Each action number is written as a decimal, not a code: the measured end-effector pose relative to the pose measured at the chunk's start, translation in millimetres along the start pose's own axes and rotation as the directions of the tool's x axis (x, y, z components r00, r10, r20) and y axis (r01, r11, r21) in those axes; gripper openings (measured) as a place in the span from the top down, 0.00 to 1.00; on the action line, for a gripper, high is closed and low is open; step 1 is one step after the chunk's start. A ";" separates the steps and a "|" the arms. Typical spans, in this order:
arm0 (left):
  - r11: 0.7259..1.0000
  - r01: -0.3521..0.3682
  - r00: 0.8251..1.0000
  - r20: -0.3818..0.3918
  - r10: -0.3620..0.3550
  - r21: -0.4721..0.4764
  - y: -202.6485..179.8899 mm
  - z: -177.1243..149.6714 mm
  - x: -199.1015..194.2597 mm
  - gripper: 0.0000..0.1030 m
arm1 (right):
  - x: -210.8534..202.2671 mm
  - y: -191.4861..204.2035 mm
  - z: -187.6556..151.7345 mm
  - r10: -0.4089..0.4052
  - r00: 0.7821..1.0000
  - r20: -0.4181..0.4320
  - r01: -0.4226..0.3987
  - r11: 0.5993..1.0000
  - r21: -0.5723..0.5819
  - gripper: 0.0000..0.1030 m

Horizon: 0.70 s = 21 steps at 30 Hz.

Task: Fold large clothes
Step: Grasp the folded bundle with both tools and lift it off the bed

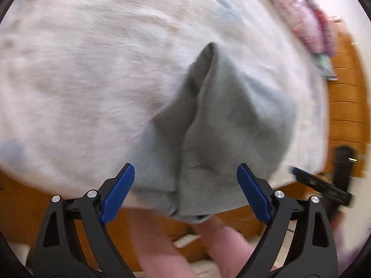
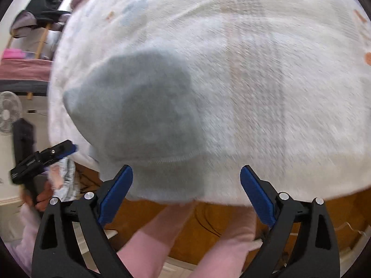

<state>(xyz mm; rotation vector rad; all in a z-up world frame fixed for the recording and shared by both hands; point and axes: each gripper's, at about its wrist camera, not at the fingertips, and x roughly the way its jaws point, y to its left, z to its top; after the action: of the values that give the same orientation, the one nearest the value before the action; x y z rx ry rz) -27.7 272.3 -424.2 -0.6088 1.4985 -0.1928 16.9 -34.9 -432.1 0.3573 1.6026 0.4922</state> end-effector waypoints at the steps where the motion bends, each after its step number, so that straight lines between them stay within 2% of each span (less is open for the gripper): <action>1: 0.998 0.064 0.998 -0.016 -0.064 0.003 5.5 6.9 6.7 0.11 | 3.5 2.3 5.3 0.033 0.999 0.005 -0.033 0.999 -0.018 0.11; 3: 0.986 0.164 0.985 -0.050 -0.164 0.002 15.5 20.6 25.7 0.11 | 10.5 -2.7 16.4 0.115 0.993 0.004 -0.115 0.992 -0.047 0.10; 5: 0.975 0.224 0.971 -0.088 -0.224 -0.011 31.6 34.7 47.2 0.11 | 21.3 -4.4 25.5 0.187 0.982 -0.005 -0.187 0.980 -0.066 0.10; 8: 0.961 0.272 0.953 -0.124 -0.276 -0.045 43.9 45.8 55.2 0.11 | 37.9 -8.4 46.5 0.217 0.975 -0.045 -0.221 0.969 -0.108 0.10; 9: 0.965 0.263 0.958 -0.119 -0.263 -0.017 41.9 49.1 49.2 0.11 | 40.7 -13.2 49.8 0.211 0.976 -0.057 -0.217 0.969 -0.118 0.08; 11: 0.983 0.158 0.984 -0.092 -0.149 0.093 29.4 52.9 36.2 0.11 | 47.0 -9.8 56.2 0.224 0.972 -0.074 -0.232 0.964 -0.130 0.08; 12: 0.983 0.117 0.990 -0.091 -0.105 0.144 23.2 55.1 30.8 0.11 | 48.3 -9.2 57.5 0.229 0.970 -0.076 -0.237 0.963 -0.131 0.08; 15: 0.966 0.164 0.980 -0.148 -0.135 0.202 16.3 56.8 39.3 0.08 | 52.6 -13.4 53.6 0.265 0.961 -0.076 -0.273 0.955 -0.118 0.08; 17: 0.959 0.186 0.964 -0.228 -0.135 0.216 20.0 54.6 74.5 0.06 | 55.1 -21.8 50.8 0.317 0.945 -0.080 -0.324 0.940 -0.105 0.08; 19: 0.944 0.200 0.971 -0.184 -0.155 0.262 15.0 52.9 72.5 0.05 | 65.9 -34.4 52.2 0.406 0.908 -0.104 -0.413 0.909 -0.055 0.07; 20: 0.938 0.223 0.964 -0.205 -0.171 0.265 13.0 50.4 72.3 0.05 | 71.5 -38.6 53.2 0.445 0.889 -0.112 -0.450 0.892 -0.029 0.07; 21: 0.942 0.213 0.962 -0.222 -0.156 0.259 10.0 52.0 76.1 0.05 | 74.3 -41.8 52.6 0.476 0.872 -0.113 -0.480 0.877 -0.017 0.07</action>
<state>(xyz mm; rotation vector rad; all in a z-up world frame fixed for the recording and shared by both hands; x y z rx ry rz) 26.9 257.4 -497.6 -0.5106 1.5679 -0.6189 64.8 -27.7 -519.7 0.7141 1.5991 0.9378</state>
